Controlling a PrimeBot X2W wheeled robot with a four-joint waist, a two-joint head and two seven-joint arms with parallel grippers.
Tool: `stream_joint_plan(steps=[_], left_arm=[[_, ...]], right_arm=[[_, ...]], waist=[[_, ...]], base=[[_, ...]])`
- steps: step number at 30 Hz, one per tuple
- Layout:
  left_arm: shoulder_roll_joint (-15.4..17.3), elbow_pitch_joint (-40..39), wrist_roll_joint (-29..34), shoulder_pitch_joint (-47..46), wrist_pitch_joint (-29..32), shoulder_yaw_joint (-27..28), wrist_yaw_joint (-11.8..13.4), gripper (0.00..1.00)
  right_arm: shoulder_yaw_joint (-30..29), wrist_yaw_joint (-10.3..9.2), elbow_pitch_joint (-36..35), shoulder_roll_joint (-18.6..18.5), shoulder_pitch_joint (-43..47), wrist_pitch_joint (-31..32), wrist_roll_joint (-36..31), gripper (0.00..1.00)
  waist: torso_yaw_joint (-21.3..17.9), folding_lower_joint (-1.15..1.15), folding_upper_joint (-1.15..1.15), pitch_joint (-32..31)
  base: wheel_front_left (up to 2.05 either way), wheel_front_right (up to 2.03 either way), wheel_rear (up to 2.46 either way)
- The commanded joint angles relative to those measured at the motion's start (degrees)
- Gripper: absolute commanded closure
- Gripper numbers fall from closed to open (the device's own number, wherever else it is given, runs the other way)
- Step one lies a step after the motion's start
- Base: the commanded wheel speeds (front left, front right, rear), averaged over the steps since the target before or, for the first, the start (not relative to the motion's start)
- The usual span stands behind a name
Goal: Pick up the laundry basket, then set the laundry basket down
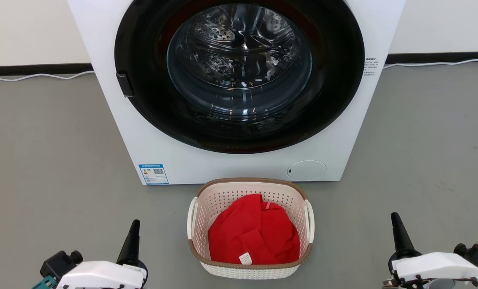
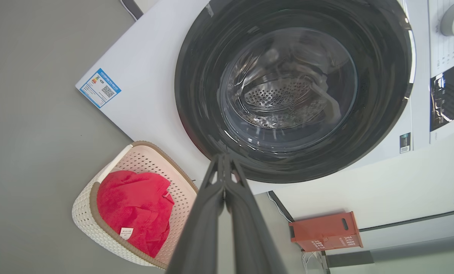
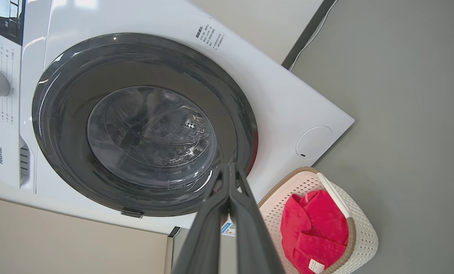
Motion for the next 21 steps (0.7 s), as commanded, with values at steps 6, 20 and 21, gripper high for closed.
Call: stream_joint_plan(steps=[6, 20, 21], left_arm=[[0.5, -1.9, -4.7, -3.1, 1.3, 2.1, -1.1, 1.00], [0.5, -2.3, -11.9, -3.5, 3.4, 3.6, -1.6, 1.00], [0.5, -2.3, -12.5, -3.6, 3.6, 3.7, -1.6, 1.00]], right_arm=[[0.1, 0.26, -2.3, -0.2, -2.7, 1.7, 4.8, 1.00], [-0.8, 0.31, -3.2, -0.2, -2.9, 3.9, 12.5, 1.00], [-0.8, 0.31, -3.3, -0.2, -2.9, 4.0, 13.1, 1.00]], waist=[[0.1, 0.00, 0.00, 0.0], [0.4, 0.00, 0.00, 0.0], [0.4, 0.00, 0.00, 0.0]], base=[[0.00, 0.00, 0.00], [0.00, 0.00, 0.00], [0.00, 0.00, 0.00]])
